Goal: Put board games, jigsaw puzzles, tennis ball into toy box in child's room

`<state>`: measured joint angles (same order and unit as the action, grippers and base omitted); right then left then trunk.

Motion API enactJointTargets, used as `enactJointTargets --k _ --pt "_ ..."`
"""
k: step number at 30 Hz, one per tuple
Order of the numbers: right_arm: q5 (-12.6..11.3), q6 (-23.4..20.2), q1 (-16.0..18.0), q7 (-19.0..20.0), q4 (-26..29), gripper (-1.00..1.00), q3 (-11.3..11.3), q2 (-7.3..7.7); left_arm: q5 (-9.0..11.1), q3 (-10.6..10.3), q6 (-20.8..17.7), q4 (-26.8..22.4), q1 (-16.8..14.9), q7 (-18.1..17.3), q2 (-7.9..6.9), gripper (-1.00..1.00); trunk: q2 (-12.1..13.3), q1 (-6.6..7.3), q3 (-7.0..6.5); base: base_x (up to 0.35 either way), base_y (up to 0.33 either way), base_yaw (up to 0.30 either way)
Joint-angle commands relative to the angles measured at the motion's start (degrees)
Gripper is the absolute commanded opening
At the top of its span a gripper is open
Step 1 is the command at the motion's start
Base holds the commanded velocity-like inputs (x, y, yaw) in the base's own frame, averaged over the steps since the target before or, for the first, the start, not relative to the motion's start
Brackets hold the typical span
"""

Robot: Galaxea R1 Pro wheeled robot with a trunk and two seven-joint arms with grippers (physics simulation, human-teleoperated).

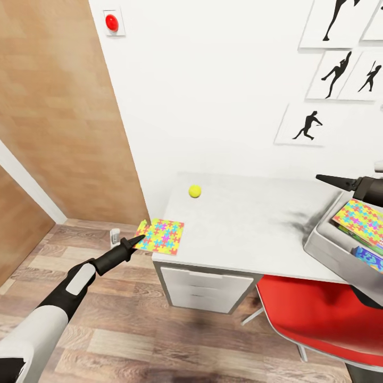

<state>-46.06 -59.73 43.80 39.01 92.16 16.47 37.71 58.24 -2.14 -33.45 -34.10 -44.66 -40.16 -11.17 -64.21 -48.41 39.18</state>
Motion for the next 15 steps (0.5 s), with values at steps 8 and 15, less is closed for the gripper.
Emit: enactJointTargets --k 8,15 --pt "0.27 -0.27 0.06 0.37 0.01 1.00 0.05 0.07 -0.25 -0.33 -0.12 0.08 -0.02 0.01 -0.02 -1.00 -0.03 0.00 0.05 0.000 0.000 -0.003" --pt "0.27 -0.27 0.06 0.37 0.02 1.00 0.05 0.05 -0.19 -0.33 -0.26 0.08 -0.05 -0.04 0.00 -1.00 -0.03 0.00 0.05 0.000 0.000 0.000"
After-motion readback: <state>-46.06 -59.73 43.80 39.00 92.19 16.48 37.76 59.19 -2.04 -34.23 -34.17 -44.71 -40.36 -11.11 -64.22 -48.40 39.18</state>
